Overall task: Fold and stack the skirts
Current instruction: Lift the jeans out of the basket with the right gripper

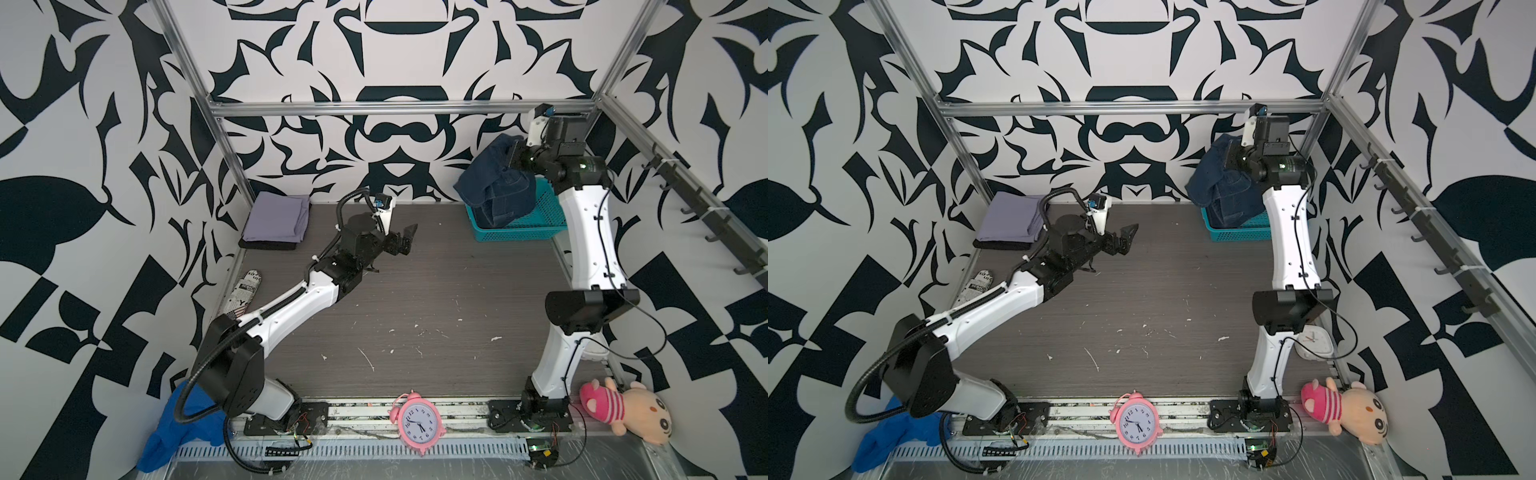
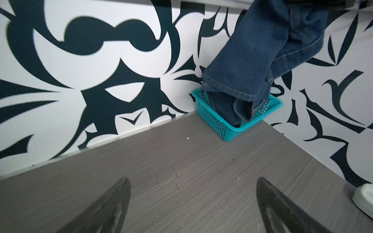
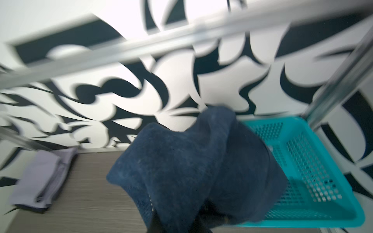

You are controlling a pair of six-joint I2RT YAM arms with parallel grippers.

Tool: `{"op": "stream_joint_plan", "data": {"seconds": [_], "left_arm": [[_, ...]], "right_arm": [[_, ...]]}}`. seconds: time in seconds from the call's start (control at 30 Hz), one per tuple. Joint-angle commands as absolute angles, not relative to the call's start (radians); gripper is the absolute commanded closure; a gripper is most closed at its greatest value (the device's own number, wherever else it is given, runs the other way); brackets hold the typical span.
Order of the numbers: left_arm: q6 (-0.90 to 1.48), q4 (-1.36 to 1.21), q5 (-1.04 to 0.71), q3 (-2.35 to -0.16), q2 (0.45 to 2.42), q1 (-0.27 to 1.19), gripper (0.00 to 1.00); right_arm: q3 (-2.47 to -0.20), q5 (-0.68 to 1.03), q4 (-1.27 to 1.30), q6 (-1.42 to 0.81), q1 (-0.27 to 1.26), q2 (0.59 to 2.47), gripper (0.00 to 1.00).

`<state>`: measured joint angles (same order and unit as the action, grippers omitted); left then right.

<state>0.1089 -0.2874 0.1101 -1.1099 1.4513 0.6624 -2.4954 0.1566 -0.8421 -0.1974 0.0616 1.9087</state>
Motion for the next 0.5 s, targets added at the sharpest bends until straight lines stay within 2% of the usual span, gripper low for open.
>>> {"op": "stream_joint_plan", "data": {"seconds": [0.0,0.13,0.23,0.47], "left_arm": [[0.057,-0.327,0.157,-1.056,1.429,0.666,0.01],[0.029,-0.396,0.129,-0.967,1.390,0.667,0.01],[0.010,-0.437,0.111,-0.908,1.359,0.666,0.01],[-0.071,-0.446,0.008,-0.823,1.283,0.666,0.01]], "right_arm": [[-2.556,0.229,-0.824,-0.177,0.128,1.808,1.00],[-2.544,0.280,-0.826,-0.193,0.198,1.741,1.00],[-2.443,0.343,-0.777,-0.222,0.242,1.672,1.00],[-1.928,0.415,-0.473,-0.328,0.353,1.458,1.00]]}}
